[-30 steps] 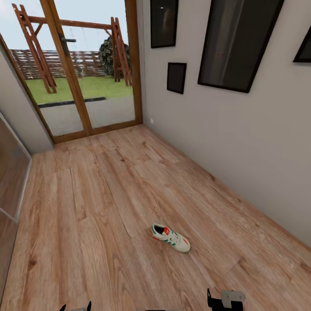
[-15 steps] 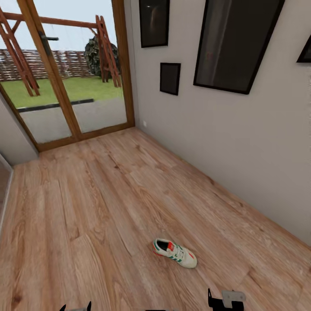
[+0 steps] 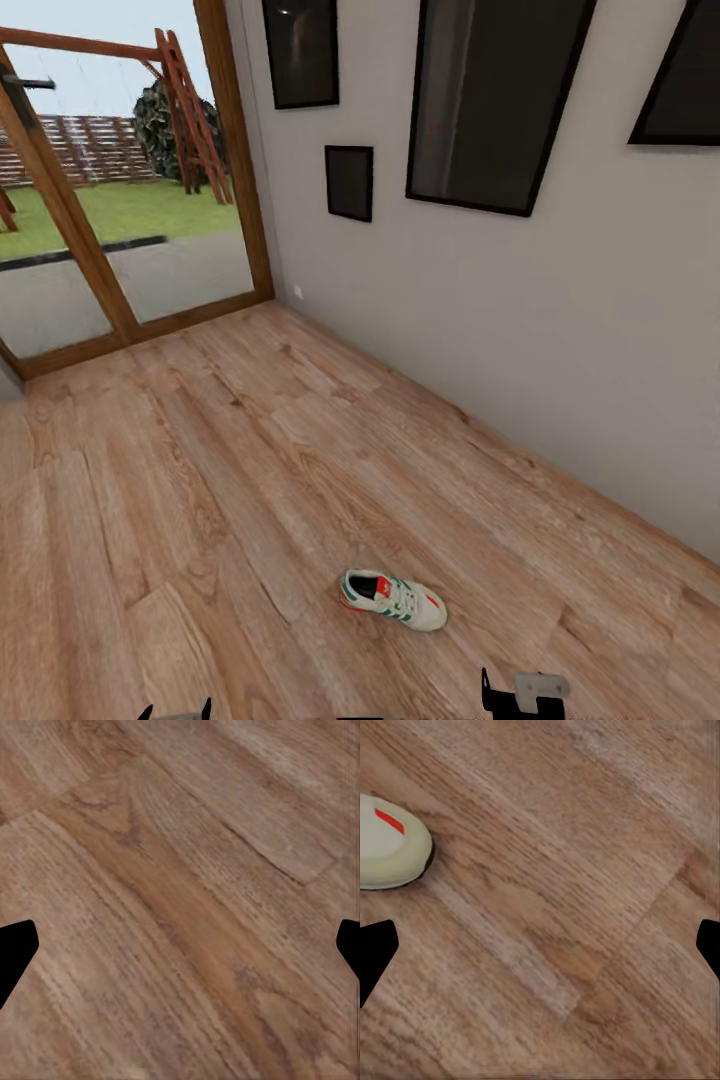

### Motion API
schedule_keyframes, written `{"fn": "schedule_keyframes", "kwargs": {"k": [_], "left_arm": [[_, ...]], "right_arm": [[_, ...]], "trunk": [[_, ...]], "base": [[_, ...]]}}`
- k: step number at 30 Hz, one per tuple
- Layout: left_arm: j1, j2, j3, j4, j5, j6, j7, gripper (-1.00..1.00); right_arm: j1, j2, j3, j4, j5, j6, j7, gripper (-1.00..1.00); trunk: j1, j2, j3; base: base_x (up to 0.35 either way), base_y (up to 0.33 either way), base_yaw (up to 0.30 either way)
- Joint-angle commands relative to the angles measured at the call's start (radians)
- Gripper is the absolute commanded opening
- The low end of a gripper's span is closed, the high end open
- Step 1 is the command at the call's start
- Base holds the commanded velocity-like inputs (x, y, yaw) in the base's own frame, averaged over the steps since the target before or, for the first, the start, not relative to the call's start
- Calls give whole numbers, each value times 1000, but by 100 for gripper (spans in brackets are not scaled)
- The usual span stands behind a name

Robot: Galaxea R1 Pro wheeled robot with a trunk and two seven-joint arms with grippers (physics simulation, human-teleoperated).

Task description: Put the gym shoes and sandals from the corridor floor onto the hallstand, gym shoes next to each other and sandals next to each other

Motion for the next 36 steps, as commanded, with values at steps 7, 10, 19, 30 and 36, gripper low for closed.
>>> {"fn": "schedule_keyframes", "kwargs": {"k": [7, 10, 19, 30, 36], "left_arm": [[0, 0, 9, 0, -7, -3, -5, 100], [0, 0, 9, 0, -7, -3, -5, 100], [0, 0, 9, 0, -7, -3, -5, 100], [0, 0, 9, 0, -7, -3, -5, 100], [0, 0, 9, 0, -7, -3, -5, 100]], "right_arm": [[-1, 0, 5, 1, 4, -1, -9, 100], [-1, 0, 5, 1, 4, -1, -9, 100], [-1, 2, 6, 1, 4, -1, -9, 100], [-1, 5, 6, 1, 3, -1, -9, 100], [-1, -2, 5, 2, 5, -2, -8, 100]], "trunk": [[0, 0, -1], [0, 0, -1], [0, 0, -1], [0, 0, -1], [0, 0, -1]], "base": [[7, 6, -265], [2, 2, -265], [0, 0, -117], [0, 0, -4], [4, 0, 0]]}}
